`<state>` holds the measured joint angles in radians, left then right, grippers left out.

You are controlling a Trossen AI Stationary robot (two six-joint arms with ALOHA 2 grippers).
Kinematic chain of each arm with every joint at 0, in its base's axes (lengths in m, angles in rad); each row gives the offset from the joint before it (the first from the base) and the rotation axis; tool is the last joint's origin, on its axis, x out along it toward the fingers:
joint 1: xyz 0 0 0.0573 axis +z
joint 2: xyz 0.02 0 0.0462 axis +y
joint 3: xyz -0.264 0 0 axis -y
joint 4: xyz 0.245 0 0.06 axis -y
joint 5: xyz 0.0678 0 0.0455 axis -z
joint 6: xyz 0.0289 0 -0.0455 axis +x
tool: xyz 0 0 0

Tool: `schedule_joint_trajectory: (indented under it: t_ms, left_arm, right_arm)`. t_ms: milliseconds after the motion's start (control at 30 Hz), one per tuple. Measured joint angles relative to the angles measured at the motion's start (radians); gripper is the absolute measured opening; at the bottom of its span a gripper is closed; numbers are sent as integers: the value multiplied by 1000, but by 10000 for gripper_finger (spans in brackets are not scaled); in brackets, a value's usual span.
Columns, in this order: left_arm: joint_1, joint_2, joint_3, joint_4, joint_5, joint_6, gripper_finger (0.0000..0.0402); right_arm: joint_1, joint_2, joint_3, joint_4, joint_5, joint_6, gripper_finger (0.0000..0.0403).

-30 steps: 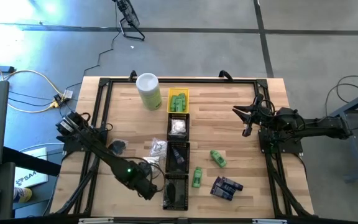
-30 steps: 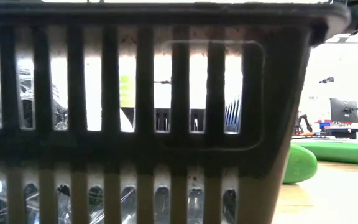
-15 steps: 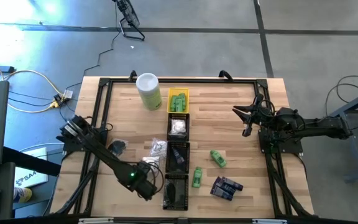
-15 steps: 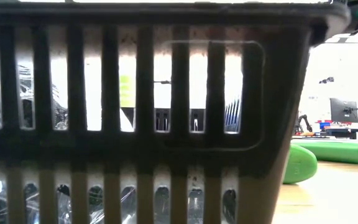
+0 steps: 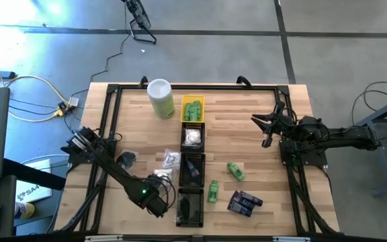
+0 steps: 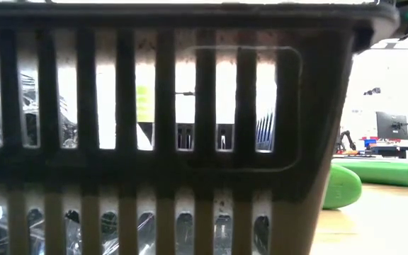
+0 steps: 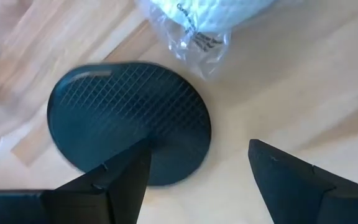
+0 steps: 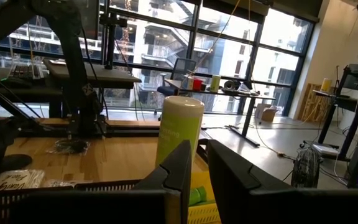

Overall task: Pick & Place Travel size toiletries
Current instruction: Put the right black hairbrush into the bottom black basket

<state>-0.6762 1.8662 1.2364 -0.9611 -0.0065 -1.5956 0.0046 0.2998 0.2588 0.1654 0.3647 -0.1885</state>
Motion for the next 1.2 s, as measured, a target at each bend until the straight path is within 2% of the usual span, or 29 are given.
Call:
schedule_joint_trajectory:
  t_ms: [267,767,867,1200]
  left_arm:
    - [2,53,-3,-24,19,21,262]
    - [2,60,-4,-35,17,20,261]
    - [2,61,-5,-35,17,20,246]
    - [2,62,-7,-57,18,17,163]
  right_arm:
    - [0,0,0,-4,3,0,46]
    - [0,0,0,-5,1,0,46]
    - [0,0,0,-4,0,0,46]
    - [0,0,0,-4,0,0,46]
